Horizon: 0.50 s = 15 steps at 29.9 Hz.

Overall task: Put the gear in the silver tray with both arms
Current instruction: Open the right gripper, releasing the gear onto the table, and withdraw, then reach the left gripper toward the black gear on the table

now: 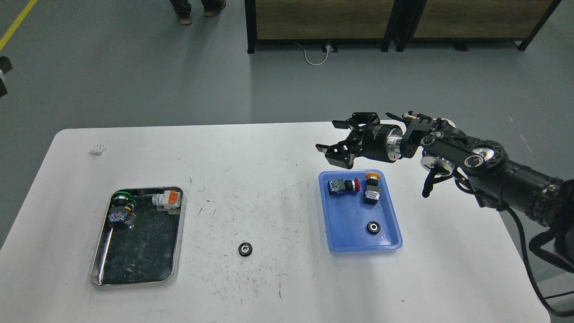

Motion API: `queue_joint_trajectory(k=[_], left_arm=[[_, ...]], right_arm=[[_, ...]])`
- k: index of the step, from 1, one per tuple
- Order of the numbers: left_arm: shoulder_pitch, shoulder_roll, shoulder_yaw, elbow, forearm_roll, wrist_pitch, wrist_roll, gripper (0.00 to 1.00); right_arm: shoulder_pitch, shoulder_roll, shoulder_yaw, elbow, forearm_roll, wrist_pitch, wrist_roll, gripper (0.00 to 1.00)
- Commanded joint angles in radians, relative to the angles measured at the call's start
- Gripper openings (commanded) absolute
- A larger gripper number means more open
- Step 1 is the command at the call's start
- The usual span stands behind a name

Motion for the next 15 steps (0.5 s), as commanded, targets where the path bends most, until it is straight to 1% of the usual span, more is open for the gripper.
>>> queue_joint_trajectory(k=[1, 5, 9, 12, 15], left_arm=[[-0.002, -0.051, 0.017, -0.019, 0.016, -0.001, -0.008, 0.98], [-0.002, -0.102, 0.043, -0.058, 0.105, -0.043, -0.016, 0.97], [0.008, -0.140, 0.080, -0.130, 0.186, -0.049, -0.008, 0.97], [0.011, -0.195, 0.160, -0.161, 0.200, -0.049, -0.011, 0.98], [0.012, -0.261, 0.238, -0.163, 0.212, -0.049, -0.019, 0.99]], right_arm=[[0.012, -0.091, 0.084, 0.000, 0.023, -0.004, -0.001, 0.80], [0.007, -0.163, 0.165, -0.001, 0.027, -0.021, -0.001, 0.81], [0.012, -0.243, 0.205, -0.004, 0.028, -0.023, 0.000, 0.81], [0.017, -0.289, 0.210, -0.004, 0.030, -0.021, 0.000, 0.82], [0.017, -0.308, 0.210, -0.006, 0.036, -0.023, 0.000, 0.82]])
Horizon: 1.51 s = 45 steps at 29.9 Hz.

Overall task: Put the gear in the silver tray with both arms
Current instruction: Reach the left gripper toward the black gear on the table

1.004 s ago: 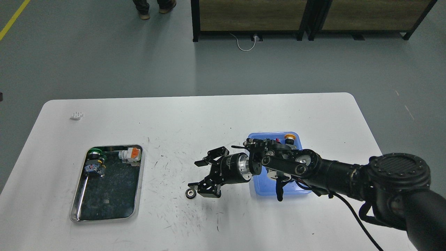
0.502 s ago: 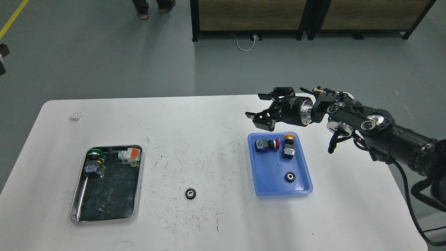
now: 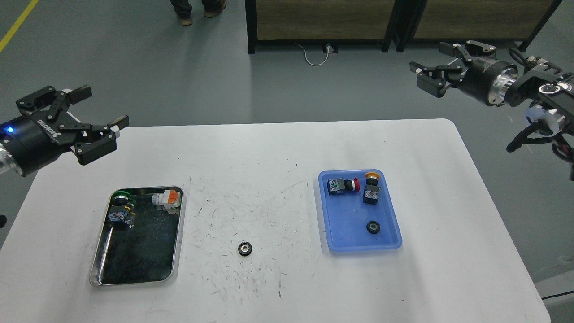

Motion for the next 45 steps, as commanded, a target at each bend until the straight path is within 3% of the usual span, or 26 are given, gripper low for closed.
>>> queue_joint_trajectory(k=[1, 17, 30, 40, 45], left_arm=[[0.003, -0.077, 0.084, -0.005, 0.012, 0.000, -0.010, 0.99], [0.174, -0.393, 0.179, 0.053, 0.205, 0.080, -0.008, 0.99], [0.244, -0.657, 0.208, 0.267, 0.349, 0.229, -0.016, 0.99], [0.254, -0.706, 0.219, 0.369, 0.358, 0.275, -0.071, 0.99], [0.255, -0.704, 0.245, 0.375, 0.357, 0.312, -0.076, 0.98]], right_arm=[[-0.001, -0.021, -0.001, -0.002, 0.005, 0.000, 0.000, 0.82], [-0.001, -0.024, -0.007, -0.043, 0.005, -0.002, -0.003, 0.82], [-0.002, -0.024, -0.011, -0.065, 0.005, -0.003, -0.003, 0.83], [-0.002, -0.029, -0.011, -0.065, 0.005, -0.009, -0.003, 0.83], [-0.001, -0.029, -0.011, -0.065, 0.006, -0.008, -0.001, 0.83]])
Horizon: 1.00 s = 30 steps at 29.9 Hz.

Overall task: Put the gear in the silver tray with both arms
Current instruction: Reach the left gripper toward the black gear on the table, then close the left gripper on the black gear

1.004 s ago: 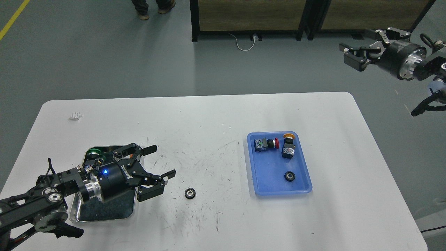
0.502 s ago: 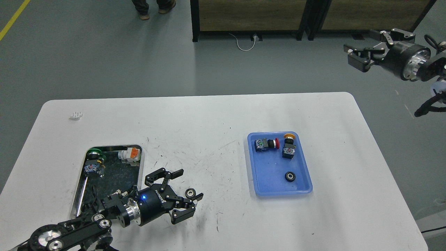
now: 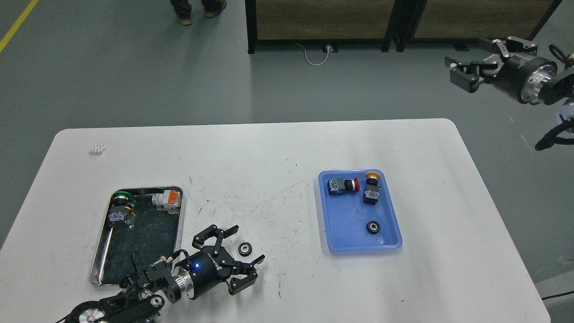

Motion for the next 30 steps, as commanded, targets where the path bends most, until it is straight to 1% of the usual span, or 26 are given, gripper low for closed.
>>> queue_joint_trajectory(k=[1, 3, 8, 15, 18, 24, 30], left_arm=[[0.000, 0.001, 0.021, 0.006, -0.001, 0.027, -0.008, 0.98], [0.002, 0.001, 0.035, 0.006, -0.004, 0.039, -0.016, 0.98], [0.002, -0.011, 0.044, 0.034, -0.019, 0.046, -0.017, 0.97], [0.002, -0.011, 0.046, 0.042, -0.082, 0.044, -0.016, 0.91], [0.002, -0.011, 0.046, 0.040, -0.092, 0.042, -0.013, 0.83], [0.008, -0.011, 0.049, 0.040, -0.092, 0.039, -0.008, 0.75], [0.009, -0.011, 0.049, 0.040, -0.092, 0.036, -0.002, 0.65]], right_arm=[[0.001, 0.000, 0.000, 0.000, 0.002, 0.001, 0.001, 0.83], [0.001, 0.000, 0.000, 0.002, 0.000, 0.001, 0.001, 0.83], [0.001, -0.002, 0.000, 0.002, 0.000, 0.001, 0.000, 0.83], [0.001, -0.002, 0.000, 0.002, 0.000, 0.001, 0.000, 0.83], [0.000, -0.002, 0.000, 0.002, 0.000, 0.001, 0.000, 0.83], [0.000, -0.003, 0.000, 0.003, 0.000, 0.001, 0.000, 0.83], [0.000, -0.011, 0.000, 0.005, 0.000, 0.001, 0.000, 0.83]])
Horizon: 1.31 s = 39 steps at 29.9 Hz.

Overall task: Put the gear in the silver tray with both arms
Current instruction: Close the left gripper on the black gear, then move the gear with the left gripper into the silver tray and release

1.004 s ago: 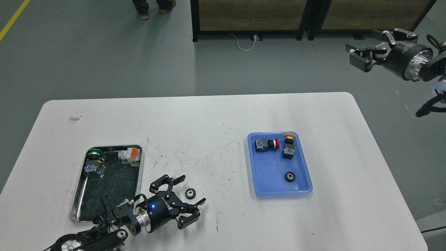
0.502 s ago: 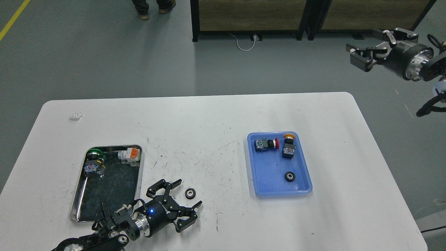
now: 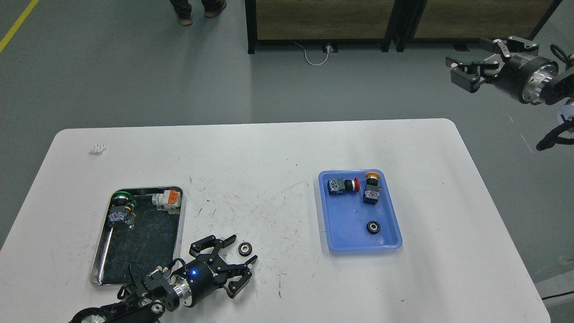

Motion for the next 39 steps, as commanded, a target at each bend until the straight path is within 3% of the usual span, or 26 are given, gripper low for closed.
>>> queue_joint_trajectory(k=[1, 15, 22, 28, 39], left_arm=[[-0.001, 0.000, 0.002, -0.001, 0.000, -0.002, 0.005, 0.63], [-0.007, 0.000, 0.005, -0.005, 0.002, -0.008, 0.005, 0.19], [-0.024, 0.025, -0.009, -0.065, 0.000, -0.006, 0.017, 0.19], [-0.081, 0.187, -0.018, -0.166, -0.014, -0.036, 0.049, 0.19], [-0.079, 0.531, -0.049, -0.289, -0.156, -0.066, 0.028, 0.21]], right_arm=[[0.000, -0.007, -0.001, 0.002, 0.000, 0.000, 0.000, 0.83], [0.000, -0.010, -0.001, 0.004, -0.001, 0.000, 0.000, 0.83], [0.000, -0.013, 0.000, 0.004, -0.001, 0.000, 0.002, 0.83], [-0.003, -0.011, 0.000, 0.004, -0.001, 0.000, 0.002, 0.83], [-0.008, -0.002, 0.002, 0.002, -0.001, 0.000, 0.003, 0.83]])
